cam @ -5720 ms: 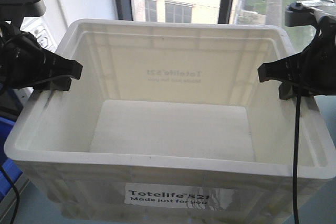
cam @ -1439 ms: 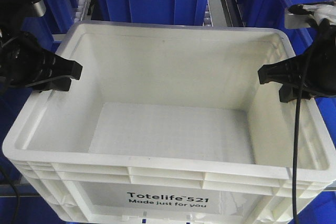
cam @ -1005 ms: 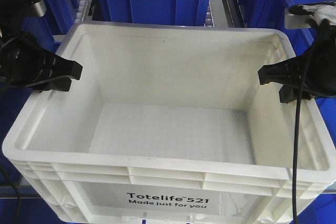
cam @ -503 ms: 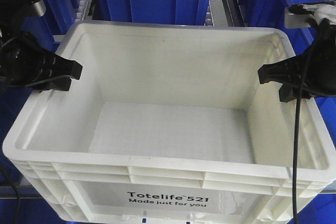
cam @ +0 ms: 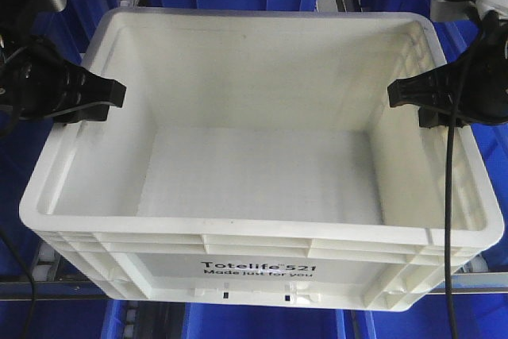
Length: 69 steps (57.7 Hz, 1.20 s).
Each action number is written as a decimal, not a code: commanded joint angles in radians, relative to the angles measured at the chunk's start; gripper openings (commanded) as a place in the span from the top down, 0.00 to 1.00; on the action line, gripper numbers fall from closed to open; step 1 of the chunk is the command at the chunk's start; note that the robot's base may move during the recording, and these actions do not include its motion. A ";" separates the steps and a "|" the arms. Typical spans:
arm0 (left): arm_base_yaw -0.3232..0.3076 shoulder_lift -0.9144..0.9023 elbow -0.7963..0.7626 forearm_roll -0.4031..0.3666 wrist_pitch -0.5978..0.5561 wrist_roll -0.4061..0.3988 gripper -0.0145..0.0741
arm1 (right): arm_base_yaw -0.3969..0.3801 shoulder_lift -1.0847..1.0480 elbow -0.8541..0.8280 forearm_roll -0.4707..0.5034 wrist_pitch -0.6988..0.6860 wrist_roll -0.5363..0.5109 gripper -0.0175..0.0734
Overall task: Move bin from left to right shelf
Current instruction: 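Carry the crate with both grippers up to the other roller shelf, then lower the crate onto the rollers and open both grippers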
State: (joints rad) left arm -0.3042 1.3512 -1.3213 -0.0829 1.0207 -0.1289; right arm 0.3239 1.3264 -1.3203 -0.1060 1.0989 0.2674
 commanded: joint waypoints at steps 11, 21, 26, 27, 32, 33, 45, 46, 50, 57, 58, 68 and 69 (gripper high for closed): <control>-0.007 -0.035 -0.039 -0.048 -0.190 0.030 0.84 | 0.003 -0.020 -0.036 -0.164 -0.225 0.078 0.79; -0.007 0.013 -0.039 -0.047 -0.262 0.012 0.84 | 0.003 0.029 -0.036 -0.267 -0.264 0.258 0.79; -0.007 0.039 -0.039 -0.047 -0.281 0.012 0.84 | 0.003 0.055 -0.036 -0.293 -0.289 0.309 0.79; -0.007 0.042 -0.039 -0.047 -0.283 0.012 0.84 | 0.003 0.062 -0.036 -0.298 -0.297 0.319 0.79; -0.007 0.069 -0.039 -0.047 -0.294 0.012 0.84 | 0.003 0.088 -0.036 -0.306 -0.317 0.332 0.79; -0.007 0.072 -0.039 -0.047 -0.296 0.012 0.84 | 0.003 0.096 -0.036 -0.306 -0.323 0.332 0.79; -0.007 0.117 -0.039 -0.047 -0.325 0.012 0.83 | 0.003 0.160 -0.036 -0.303 -0.359 0.332 0.78; -0.007 0.119 -0.039 -0.047 -0.325 0.012 0.83 | 0.003 0.163 -0.036 -0.303 -0.359 0.332 0.78; -0.007 0.130 -0.039 -0.047 -0.320 0.012 0.82 | 0.003 0.181 -0.036 -0.302 -0.358 0.332 0.78; -0.007 0.144 -0.039 -0.047 -0.320 0.011 0.79 | 0.003 0.198 -0.036 -0.302 -0.358 0.332 0.75; -0.007 0.146 -0.039 -0.047 -0.320 0.011 0.78 | 0.003 0.200 -0.036 -0.302 -0.358 0.332 0.75; -0.007 0.158 -0.039 -0.047 -0.302 0.011 0.66 | 0.003 0.216 -0.036 -0.279 -0.347 0.331 0.64; -0.007 0.158 -0.039 -0.047 -0.301 0.011 0.64 | 0.003 0.216 -0.036 -0.275 -0.346 0.331 0.62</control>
State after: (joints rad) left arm -0.2942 1.5505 -1.3213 -0.0643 0.7893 -0.1427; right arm 0.3279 1.5650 -1.3196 -0.3655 0.8587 0.5474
